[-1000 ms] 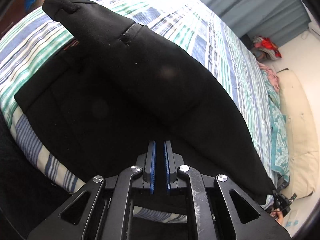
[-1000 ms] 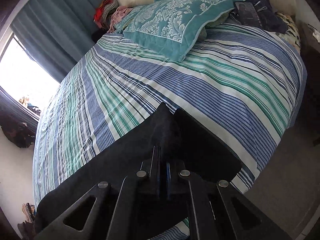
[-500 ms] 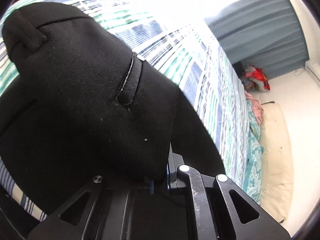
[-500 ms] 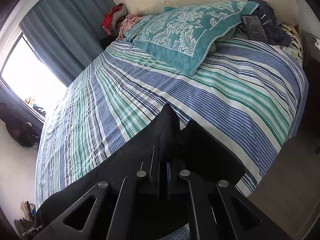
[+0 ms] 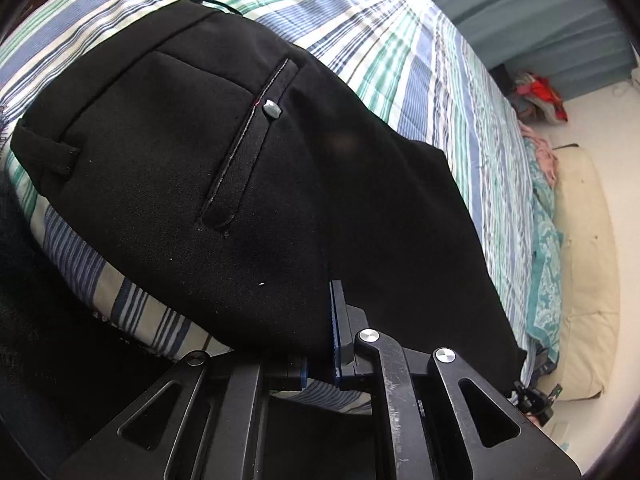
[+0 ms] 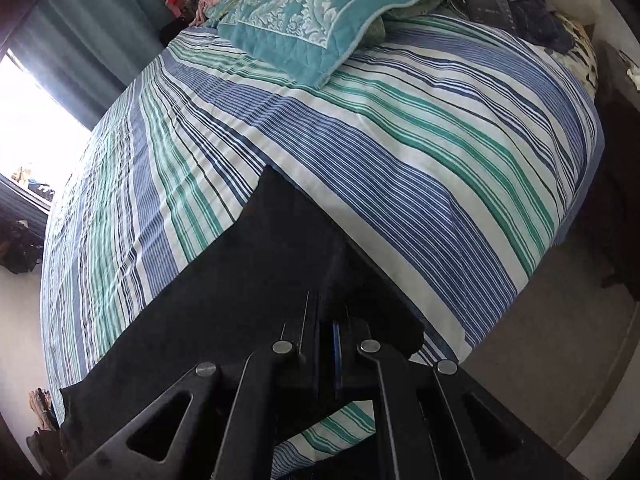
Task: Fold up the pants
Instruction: 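Lift and fold the trousers in half with both grippers, then open the left gripper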
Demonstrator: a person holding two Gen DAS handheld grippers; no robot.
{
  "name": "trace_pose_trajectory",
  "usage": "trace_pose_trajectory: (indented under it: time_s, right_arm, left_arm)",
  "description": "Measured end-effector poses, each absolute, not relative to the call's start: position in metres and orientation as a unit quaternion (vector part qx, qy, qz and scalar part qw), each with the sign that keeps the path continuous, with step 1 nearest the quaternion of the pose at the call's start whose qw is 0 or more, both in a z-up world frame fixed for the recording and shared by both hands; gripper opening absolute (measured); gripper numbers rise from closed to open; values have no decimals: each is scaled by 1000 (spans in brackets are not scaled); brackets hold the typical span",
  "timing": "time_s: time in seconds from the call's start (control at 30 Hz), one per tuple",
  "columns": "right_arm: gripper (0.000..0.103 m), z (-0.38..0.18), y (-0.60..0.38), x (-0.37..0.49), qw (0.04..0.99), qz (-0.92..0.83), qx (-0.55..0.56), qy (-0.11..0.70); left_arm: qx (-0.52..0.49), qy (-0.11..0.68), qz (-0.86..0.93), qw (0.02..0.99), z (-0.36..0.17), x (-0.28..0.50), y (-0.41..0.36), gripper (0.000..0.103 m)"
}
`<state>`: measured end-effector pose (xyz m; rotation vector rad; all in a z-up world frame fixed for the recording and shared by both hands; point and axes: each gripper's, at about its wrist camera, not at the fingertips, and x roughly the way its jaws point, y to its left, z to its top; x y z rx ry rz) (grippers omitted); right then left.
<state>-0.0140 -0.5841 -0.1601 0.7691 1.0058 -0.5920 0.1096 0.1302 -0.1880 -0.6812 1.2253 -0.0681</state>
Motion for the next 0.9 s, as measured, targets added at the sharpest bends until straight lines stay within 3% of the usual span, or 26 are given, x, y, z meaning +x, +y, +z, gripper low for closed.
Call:
trace_pose_trajectory:
  time_s: [0.4,0.57,0.6,0.67,0.7,0.77,0.83,0.9]
  right_arm:
    - [5,-169,-582,-25,746,-280,350,492]
    - [5,-173,-582,-26,745,-283,352,492]
    - [5,-173,-581,-24,745,-283,346,496]
    - [7,-172,-579,-21,746,-285,333,502]
    - [12,-170,-578,-21,748,-282,331,501]
    - [35,-169,-579,-24,750,-272,338,498]
    - [44,-166,-580,-33,756,-256,363,481]
    - [61,-154,-579,-47,757,-286,353,470]
  left_arm:
    - [-318,573,-20,755,-185,85,148,7]
    - [-255,587,-6,768,-187,90,137,8]
    - [-237,591,-1,771,-186,91,133,9]
    - [-215,598,8,772,-181,89,131,22]
    - [-212,604,10,769,-178,87,131,28]
    - [-203,618,25,759,-172,76,135,55]
    - [-202,616,27,761,-157,57,143,57]
    - [-202,607,31,768,-139,39,151,58]
